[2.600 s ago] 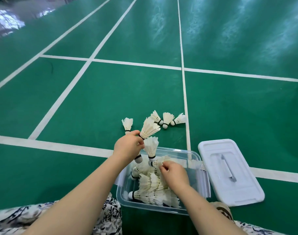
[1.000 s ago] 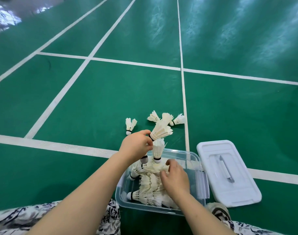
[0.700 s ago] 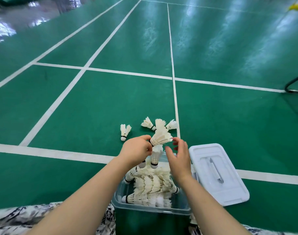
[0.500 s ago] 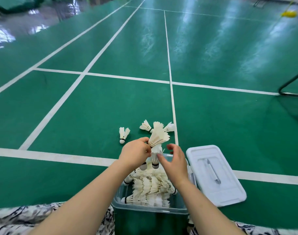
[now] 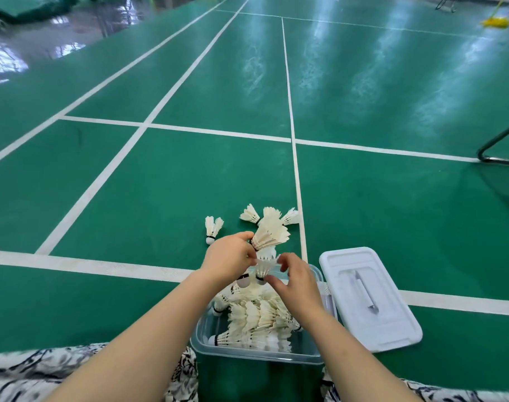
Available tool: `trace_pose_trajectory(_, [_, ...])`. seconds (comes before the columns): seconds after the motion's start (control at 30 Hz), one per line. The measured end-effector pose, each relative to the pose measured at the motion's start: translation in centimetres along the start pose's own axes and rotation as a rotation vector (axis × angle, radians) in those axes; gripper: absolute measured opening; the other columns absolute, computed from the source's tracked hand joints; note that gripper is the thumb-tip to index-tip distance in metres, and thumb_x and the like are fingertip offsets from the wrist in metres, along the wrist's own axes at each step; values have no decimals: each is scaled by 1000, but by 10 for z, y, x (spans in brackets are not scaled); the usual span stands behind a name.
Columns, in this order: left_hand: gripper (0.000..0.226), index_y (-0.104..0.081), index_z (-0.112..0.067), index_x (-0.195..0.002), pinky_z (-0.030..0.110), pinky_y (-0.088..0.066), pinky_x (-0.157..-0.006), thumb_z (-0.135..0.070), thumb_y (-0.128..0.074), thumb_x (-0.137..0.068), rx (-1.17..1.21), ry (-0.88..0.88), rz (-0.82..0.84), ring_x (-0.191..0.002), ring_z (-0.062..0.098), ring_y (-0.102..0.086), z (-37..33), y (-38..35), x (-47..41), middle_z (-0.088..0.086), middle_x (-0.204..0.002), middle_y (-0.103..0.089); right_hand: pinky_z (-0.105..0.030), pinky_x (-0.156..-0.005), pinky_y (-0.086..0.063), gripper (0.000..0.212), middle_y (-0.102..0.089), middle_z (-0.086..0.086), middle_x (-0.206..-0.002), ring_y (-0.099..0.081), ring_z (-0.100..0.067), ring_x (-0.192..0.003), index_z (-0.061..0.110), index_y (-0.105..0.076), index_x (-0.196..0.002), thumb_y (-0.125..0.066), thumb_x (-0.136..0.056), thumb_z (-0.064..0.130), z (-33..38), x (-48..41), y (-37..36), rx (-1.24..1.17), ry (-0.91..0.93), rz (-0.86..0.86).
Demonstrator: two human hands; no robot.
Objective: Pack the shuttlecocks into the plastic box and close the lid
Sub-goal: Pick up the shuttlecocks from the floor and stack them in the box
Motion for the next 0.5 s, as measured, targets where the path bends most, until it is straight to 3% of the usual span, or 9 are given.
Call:
trace_pose_trajectory(0.1, [16,-76,-20,-90,29,-42,-67,-25,-61,-85,10,-33,59,-92,16,-61,-1,-1,0,-18,-125,-56,-26,-84,-36,38,-44,9,-100,-47,-15,-104,25,-56,-119,-64,-84,38,0,-2,-3,33,17,18])
trace_pose_trajectory(0.23, [17,-75,-21,-93,31,-47,-72,-27,-60,-86,31,-19,74,-95,16,-62,-2,-11,-1,-19,-132,-52,-26,-78,-31,29,-42,5,-92,-43,-19,-99,16,-70,-106,-61,-88,36,-6,-5,-8,96,21,-4])
trace_pose_trajectory(0.33, [19,-74,-19,-98,34,-49,-78,-26,-60,-87,71,23,35,-99,16,-62,2,-11,-2,-15,-134,-51,-27,-80,-34,26,-43,5,-90,-38,-14,-93,12,-74,-97,-65,-85,34,-19,-2,-9,62,-86,-102])
trace_pose_trajectory(0.43, [21,-75,-18,-97,33,-50,-78,-30,-62,-86,133,75,4,-99,14,-61,9,-10,-2,-15,-132,-53,-32,-94,-39,25,-44,6,-99,-41,-16,-106,10,-75,-92,-66,-85,32,-36,2,-15,-41,-222,-153])
trace_pose_trajectory(0.5, [24,-74,-19,-98,34,-50,-79,-36,-64,-84,148,100,23,-102,13,-60,14,-10,-2,-14,-132,-52,-30,-92,-40,27,-46,6,-103,-46,-16,-108,8,-74,-96,-65,-85,32,-41,2,-21,-159,-311,-135])
Point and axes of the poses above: each hand's wrist, its own x-axis away from the middle knuckle, its own y-axis out of the back of the hand, z = x × y, the point moved 2 cm from there along -x, towards the middle knuckle
